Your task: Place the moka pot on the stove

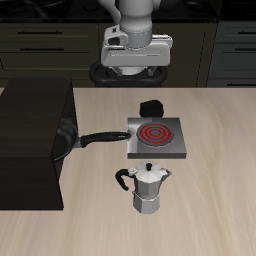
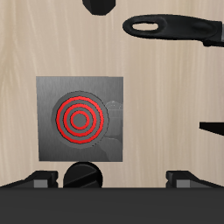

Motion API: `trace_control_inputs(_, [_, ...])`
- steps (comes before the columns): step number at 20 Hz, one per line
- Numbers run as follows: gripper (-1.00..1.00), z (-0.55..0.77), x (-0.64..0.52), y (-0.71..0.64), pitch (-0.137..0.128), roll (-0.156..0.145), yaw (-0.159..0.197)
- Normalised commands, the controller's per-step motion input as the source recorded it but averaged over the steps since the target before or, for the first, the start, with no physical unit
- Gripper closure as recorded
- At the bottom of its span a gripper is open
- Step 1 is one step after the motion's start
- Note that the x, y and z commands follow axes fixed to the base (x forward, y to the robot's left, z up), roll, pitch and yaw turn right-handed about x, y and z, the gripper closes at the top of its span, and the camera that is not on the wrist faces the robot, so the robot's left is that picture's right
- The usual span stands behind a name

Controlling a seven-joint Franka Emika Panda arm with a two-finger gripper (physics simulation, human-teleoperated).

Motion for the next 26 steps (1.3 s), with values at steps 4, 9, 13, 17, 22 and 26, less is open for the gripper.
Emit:
trace_control_inputs(4, [-1.00, -0.01, 0.28, 0.06, 0.010, -0.010, -0.011])
trace_control_inputs(9, [-1.00, 0.05, 0.34, 0.06, -0.004, -0.004, 0.001])
trace_control_inputs(13, [-1.00, 0.12, 0.37, 0.01, -0.007, -0.001, -0.033])
trace_control_inputs(17, [-1.00, 0.07, 0.32, 0.03, -0.020, -0.012, 0.018])
trace_control_inputs(22, [-1.00, 0.08, 0.38, -0.03, 0.000, -0.013, -0.017])
trace_control_inputs(26, [-1.00, 0.03, 0.39, 0.00, 0.014, 0.009, -0.002])
